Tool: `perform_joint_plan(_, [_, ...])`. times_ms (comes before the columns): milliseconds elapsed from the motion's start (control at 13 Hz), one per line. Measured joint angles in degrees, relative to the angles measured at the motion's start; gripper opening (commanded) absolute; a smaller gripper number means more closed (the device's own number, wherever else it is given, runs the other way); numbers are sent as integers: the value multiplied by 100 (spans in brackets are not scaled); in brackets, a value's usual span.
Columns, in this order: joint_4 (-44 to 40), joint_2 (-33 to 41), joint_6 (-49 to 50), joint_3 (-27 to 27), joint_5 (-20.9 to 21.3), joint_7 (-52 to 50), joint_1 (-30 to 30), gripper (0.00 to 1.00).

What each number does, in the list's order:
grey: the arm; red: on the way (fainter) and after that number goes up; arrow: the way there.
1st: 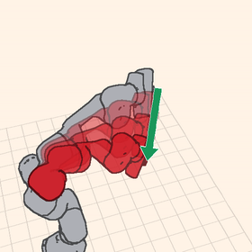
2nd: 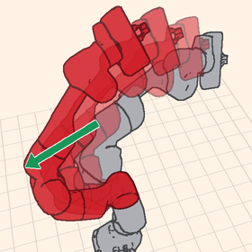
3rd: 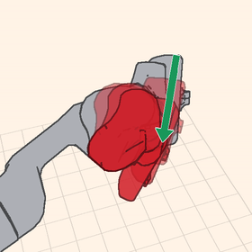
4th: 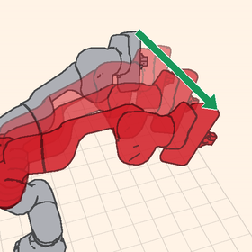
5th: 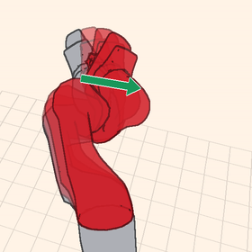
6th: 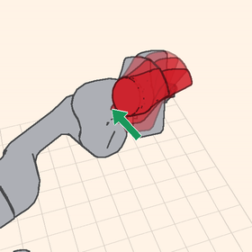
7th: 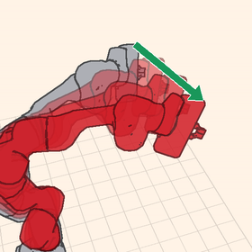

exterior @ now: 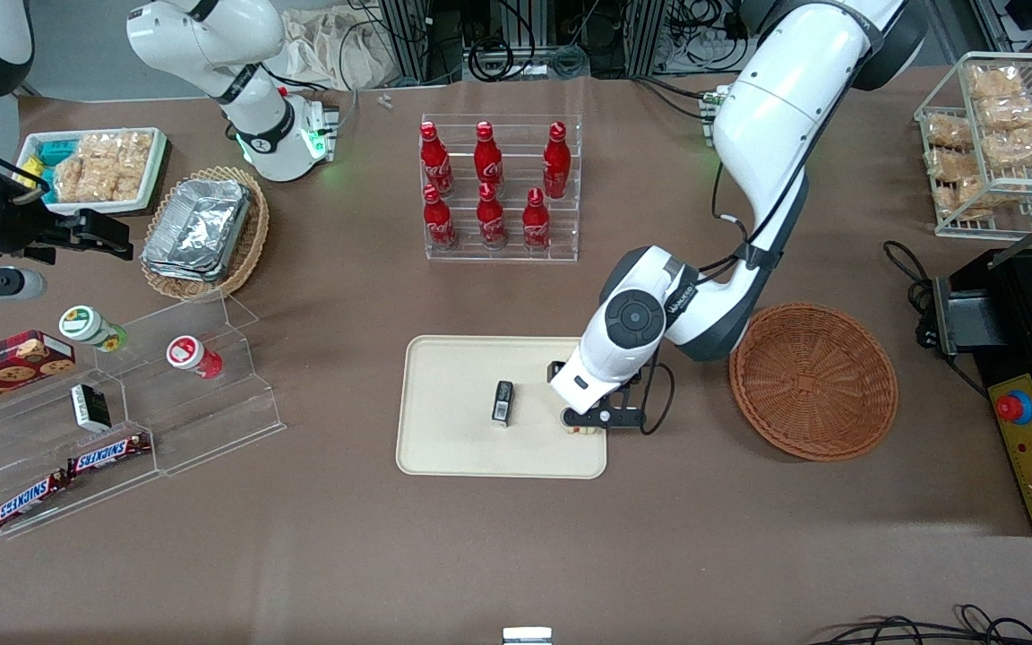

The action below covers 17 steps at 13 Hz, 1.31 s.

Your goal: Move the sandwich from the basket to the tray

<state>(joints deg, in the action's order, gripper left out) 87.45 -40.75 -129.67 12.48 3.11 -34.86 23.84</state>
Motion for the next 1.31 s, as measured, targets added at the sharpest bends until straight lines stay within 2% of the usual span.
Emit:
perform_joint_plan(538, [-16, 7, 0, 0, -9, -6, 0, 99])
perform_joint_plan(769, [-92, 117, 185, -1, -227, -8, -6, 99])
perform_joint_plan(1077, [-158, 623, 1027, -46, -289, -8, -59, 99])
perform_joint_plan(1308, [-189, 1224, 2019, -79, -289, 196, -329, 99])
